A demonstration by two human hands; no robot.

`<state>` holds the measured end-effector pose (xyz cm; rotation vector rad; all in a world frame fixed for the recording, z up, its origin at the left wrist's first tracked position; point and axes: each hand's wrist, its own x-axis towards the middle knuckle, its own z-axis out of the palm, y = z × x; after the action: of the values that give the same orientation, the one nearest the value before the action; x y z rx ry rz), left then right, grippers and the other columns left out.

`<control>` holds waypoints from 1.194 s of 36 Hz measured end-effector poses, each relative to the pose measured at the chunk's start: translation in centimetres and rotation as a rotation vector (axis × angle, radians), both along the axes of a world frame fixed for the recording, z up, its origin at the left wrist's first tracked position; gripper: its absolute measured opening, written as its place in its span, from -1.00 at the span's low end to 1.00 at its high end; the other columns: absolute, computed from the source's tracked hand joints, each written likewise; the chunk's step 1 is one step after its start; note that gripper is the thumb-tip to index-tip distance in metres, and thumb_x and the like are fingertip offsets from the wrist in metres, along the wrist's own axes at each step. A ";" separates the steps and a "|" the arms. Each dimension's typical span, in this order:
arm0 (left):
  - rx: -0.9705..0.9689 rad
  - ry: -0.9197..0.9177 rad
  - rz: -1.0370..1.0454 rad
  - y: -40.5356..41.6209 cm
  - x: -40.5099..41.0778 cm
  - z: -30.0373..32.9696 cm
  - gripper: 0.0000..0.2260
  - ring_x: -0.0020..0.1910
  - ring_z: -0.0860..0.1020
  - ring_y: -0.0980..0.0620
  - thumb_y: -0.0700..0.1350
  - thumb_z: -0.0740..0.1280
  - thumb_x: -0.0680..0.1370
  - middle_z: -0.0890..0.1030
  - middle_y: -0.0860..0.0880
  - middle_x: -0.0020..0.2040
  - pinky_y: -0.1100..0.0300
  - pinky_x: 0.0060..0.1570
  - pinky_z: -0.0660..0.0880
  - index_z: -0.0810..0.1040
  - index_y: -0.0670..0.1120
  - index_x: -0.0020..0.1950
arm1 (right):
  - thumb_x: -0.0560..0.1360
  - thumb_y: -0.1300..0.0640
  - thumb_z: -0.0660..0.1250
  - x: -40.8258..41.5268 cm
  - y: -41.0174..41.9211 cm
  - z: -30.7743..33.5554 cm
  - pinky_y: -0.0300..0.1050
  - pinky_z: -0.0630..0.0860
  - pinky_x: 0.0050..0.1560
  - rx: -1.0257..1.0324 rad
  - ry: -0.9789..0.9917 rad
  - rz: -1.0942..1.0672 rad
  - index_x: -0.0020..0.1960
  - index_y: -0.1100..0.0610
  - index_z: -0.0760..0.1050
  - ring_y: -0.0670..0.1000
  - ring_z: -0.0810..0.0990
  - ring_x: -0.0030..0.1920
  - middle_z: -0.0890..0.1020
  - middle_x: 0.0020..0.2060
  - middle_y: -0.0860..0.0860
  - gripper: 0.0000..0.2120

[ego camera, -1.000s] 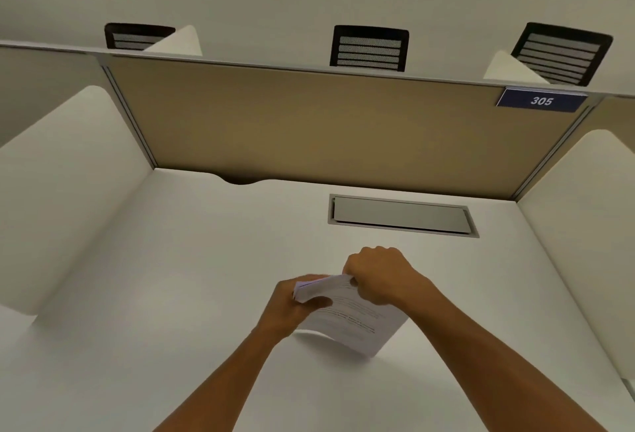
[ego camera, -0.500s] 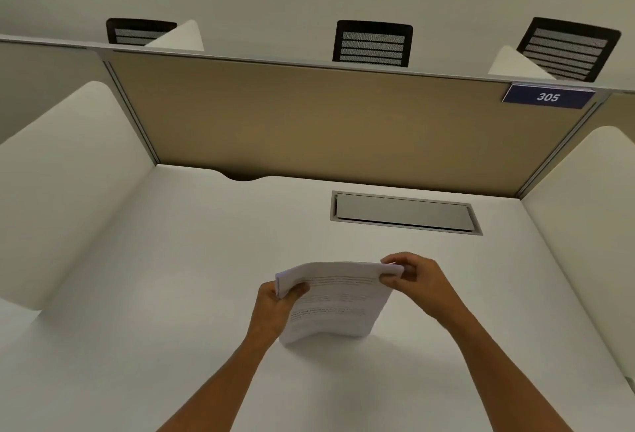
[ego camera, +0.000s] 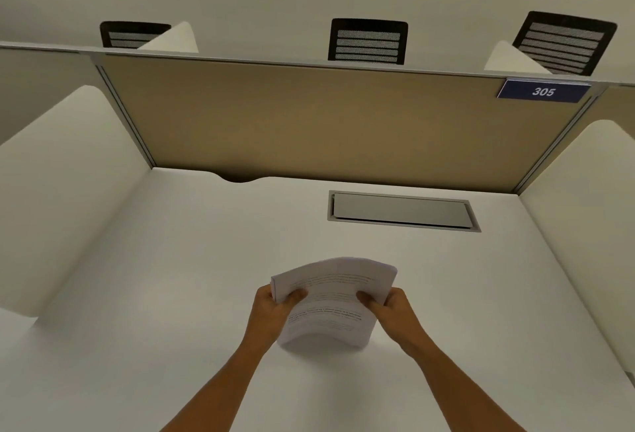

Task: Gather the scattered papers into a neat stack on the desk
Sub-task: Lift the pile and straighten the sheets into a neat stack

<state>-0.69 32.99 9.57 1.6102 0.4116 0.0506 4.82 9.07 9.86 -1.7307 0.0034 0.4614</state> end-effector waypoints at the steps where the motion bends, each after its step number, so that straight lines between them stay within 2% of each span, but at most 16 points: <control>1: -0.003 0.008 -0.012 0.1 0.0 -0.1 -0.83 -0.07 0.69 0.03 0.07 0.49 0.37 0.73 0.07 -0.08 0.08 -0.09 0.66 0.68 0.24 -0.06 | 0.56 0.10 0.41 0.0 0.2 -0.1 -0.26 0.64 -0.18 0.017 0.003 -0.021 0.01 -0.10 0.70 -0.07 0.74 -0.06 0.77 -0.06 -0.08 -0.87; 5: 0.004 0.027 -0.052 0.1 0.0 -0.6 -0.74 0.01 0.67 -0.02 0.02 0.48 0.42 0.72 0.01 -0.01 -0.05 0.01 0.64 0.65 0.09 0.09 | 0.58 0.15 0.39 -0.2 0.8 -0.1 -0.29 0.63 -0.21 0.053 0.006 -0.064 -0.05 -0.11 0.71 -0.09 0.74 -0.09 0.77 -0.09 -0.09 -0.81; 11: 0.005 0.013 0.012 0.4 0.0 -1.2 -0.77 -0.05 0.68 0.03 0.05 0.45 0.38 0.72 0.10 -0.06 0.13 -0.12 0.66 0.65 0.22 0.02 | 0.58 0.11 0.38 -0.3 0.9 -0.7 -0.33 0.61 -0.14 0.048 -0.022 -0.083 0.04 -0.11 0.70 -0.12 0.72 -0.06 0.77 -0.06 -0.11 -0.83; 18: -0.013 0.072 0.005 0.4 -0.3 -2.7 -0.75 0.03 0.66 0.00 -0.12 0.49 0.47 0.72 0.03 0.00 0.04 0.02 0.63 0.64 0.09 0.12 | 0.58 0.17 0.38 -1.3 1.4 -2.1 -0.40 0.59 -0.18 0.056 0.016 -0.085 -0.03 -0.16 0.69 -0.16 0.72 -0.08 0.76 -0.08 -0.14 -0.77; 22: -0.009 0.067 0.033 0.3 -0.1 -2.5 -0.77 -0.01 0.66 0.02 -0.12 0.49 0.47 0.72 0.05 -0.02 0.21 -0.11 0.62 0.64 0.11 0.09 | 0.59 0.14 0.37 -1.2 1.5 -2.1 -0.41 0.58 -0.18 0.060 0.020 -0.110 -0.05 -0.16 0.71 -0.14 0.73 -0.08 0.77 -0.09 -0.12 -0.77; 28: 0.000 0.055 0.027 0.3 -0.9 -2.7 -0.72 -0.07 0.67 0.17 -0.17 0.48 0.47 0.73 0.13 -0.07 0.30 -0.22 0.61 0.66 0.25 -0.03 | 0.60 0.14 0.35 -1.6 1.4 -2.7 -0.36 0.60 -0.14 0.052 0.026 -0.090 0.03 -0.11 0.70 -0.11 0.73 -0.04 0.77 -0.05 -0.10 -0.81; 32: -0.007 0.065 0.020 -0.3 -1.3 -3.3 -0.74 -0.06 0.67 0.16 -0.19 0.46 0.49 0.73 0.13 -0.05 0.30 -0.20 0.62 0.66 0.19 0.02 | 0.61 0.14 0.33 -1.9 1.7 -3.2 -0.26 0.64 -0.09 0.045 0.036 -0.086 0.11 -0.05 0.67 -0.08 0.73 -0.02 0.76 -0.03 -0.08 -0.82; 39: -0.009 0.084 0.017 0.1 -1.3 -3.8 -0.77 -0.08 0.66 0.18 -0.16 0.47 0.48 0.72 0.17 -0.09 0.36 -0.25 0.60 0.64 0.15 0.04 | 0.60 0.12 0.35 -1.9 1.4 -3.7 -0.30 0.63 -0.16 0.026 0.042 -0.098 0.08 -0.06 0.67 -0.08 0.74 -0.06 0.77 -0.06 -0.09 -0.84; 43: 0.003 0.117 -0.010 0.2 -1.3 -4.5 -0.79 -0.03 0.67 0.07 -0.14 0.45 0.50 0.72 0.07 -0.02 0.33 -0.19 0.61 0.65 0.06 0.11 | 0.61 0.14 0.33 -2.2 1.4 -5.1 -0.13 0.68 -0.04 -0.010 0.064 -0.085 0.14 0.02 0.65 0.01 0.73 -0.02 0.76 -0.03 -0.05 -0.83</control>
<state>-1.94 33.16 5.08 1.6231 0.4937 -0.0512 2.66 10.43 4.72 -1.7177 0.1255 0.4545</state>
